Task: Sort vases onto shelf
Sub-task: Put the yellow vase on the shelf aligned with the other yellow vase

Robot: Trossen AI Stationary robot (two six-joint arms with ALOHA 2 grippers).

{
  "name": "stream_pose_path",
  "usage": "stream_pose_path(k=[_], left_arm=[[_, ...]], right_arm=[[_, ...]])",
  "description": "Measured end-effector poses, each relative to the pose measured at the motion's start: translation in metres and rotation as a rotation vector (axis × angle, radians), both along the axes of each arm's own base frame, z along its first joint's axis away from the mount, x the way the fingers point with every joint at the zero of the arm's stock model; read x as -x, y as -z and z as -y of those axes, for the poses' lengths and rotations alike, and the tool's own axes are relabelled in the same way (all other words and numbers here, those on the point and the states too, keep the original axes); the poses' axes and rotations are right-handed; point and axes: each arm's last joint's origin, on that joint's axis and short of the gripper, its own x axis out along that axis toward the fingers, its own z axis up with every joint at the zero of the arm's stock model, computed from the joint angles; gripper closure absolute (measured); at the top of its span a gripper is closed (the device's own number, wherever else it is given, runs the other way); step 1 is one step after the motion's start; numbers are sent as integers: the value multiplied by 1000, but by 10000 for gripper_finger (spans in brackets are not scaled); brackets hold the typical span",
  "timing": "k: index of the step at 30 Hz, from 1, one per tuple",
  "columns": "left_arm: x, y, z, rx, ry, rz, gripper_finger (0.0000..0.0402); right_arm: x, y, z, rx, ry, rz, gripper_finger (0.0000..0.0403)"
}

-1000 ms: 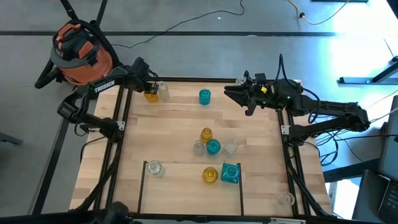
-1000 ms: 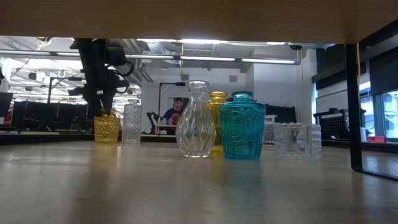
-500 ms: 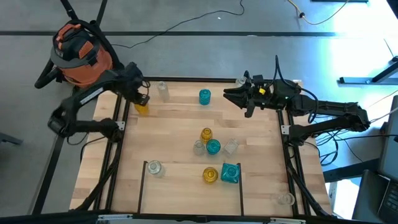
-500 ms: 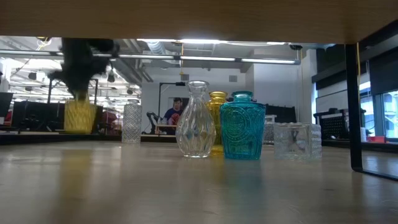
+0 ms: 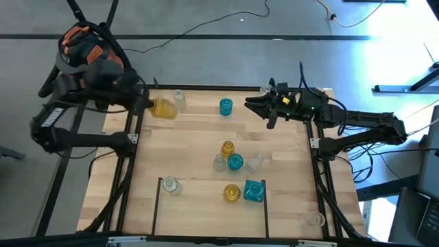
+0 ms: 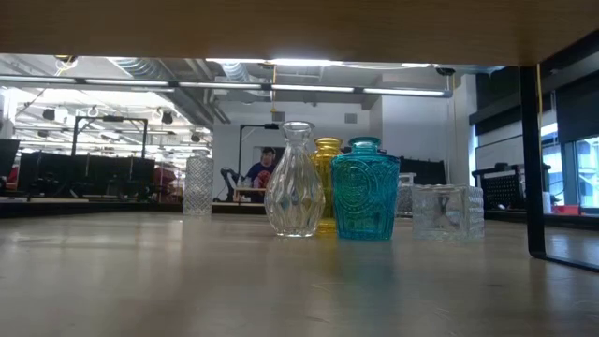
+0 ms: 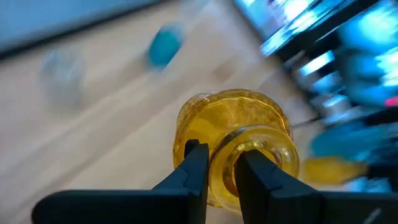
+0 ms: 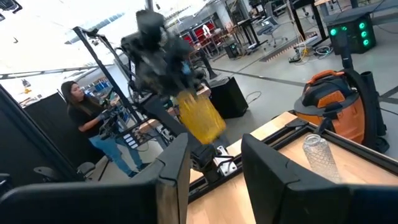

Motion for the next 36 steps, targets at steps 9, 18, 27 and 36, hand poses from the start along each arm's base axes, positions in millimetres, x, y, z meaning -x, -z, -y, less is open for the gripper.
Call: stream_pose_path(k=[9,18,27,36], left_arm=[[-74,-39,39,60,336,110,356],[-136,-35,100,46,642,-152,356],[-181,-21,146,-68,851,-240,356],[-229,29,167,-125,947,-445,356]], right_arm=[[0,0,-1,-2,-22,-1,292],[4,1,-4,-14,-101,-33,292],[10,7,-6,33,-153,-121,292],[18,16,-9,57,-245,-245,292]])
